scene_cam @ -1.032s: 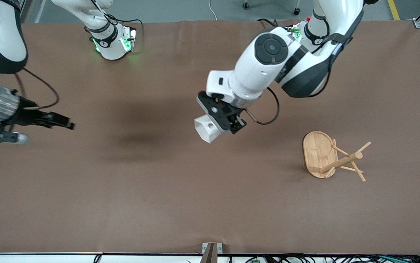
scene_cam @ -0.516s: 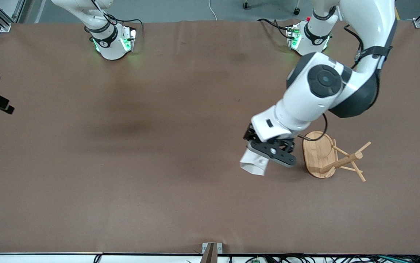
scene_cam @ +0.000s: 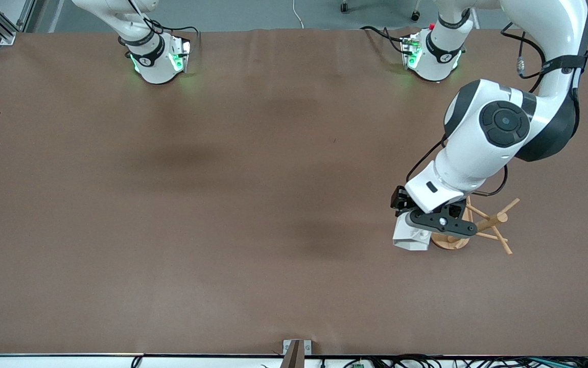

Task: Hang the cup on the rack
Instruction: 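Carry the cup with the left gripper over the wooden rack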

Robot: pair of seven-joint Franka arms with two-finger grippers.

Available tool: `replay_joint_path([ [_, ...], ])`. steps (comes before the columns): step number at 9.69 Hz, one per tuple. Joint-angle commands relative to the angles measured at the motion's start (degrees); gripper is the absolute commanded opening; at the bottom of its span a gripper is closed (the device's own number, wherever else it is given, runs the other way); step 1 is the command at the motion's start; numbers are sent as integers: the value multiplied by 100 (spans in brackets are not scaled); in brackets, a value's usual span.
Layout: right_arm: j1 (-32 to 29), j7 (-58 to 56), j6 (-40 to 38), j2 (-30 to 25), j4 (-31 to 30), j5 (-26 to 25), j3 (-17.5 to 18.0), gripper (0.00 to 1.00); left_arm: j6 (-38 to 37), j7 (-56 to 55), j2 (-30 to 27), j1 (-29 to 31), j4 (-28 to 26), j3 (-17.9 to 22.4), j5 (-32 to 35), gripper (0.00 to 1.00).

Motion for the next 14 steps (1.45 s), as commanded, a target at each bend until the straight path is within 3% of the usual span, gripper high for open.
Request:
replay_joint_path([
  [1,-93,85,34,93,334,-68,45,100,728,23,-824,146,-1547,32,-353,0],
  [2,-85,76,-54,381,650,-67,45,100,739,67,-983,146,-1760,33,-354,0],
  [6,-85,6,-28,384,610,-93,19,100,967,1076,-1335,312,-2446,33,-363,0],
  [8,-94,-3,181,209,154,-94,19,100,1054,1708,-1371,496,-2587,41,-363,0],
  [14,-261,-12,183,234,232,-15,27,100,1345,2309,-1257,568,-2719,287,-661,0],
])
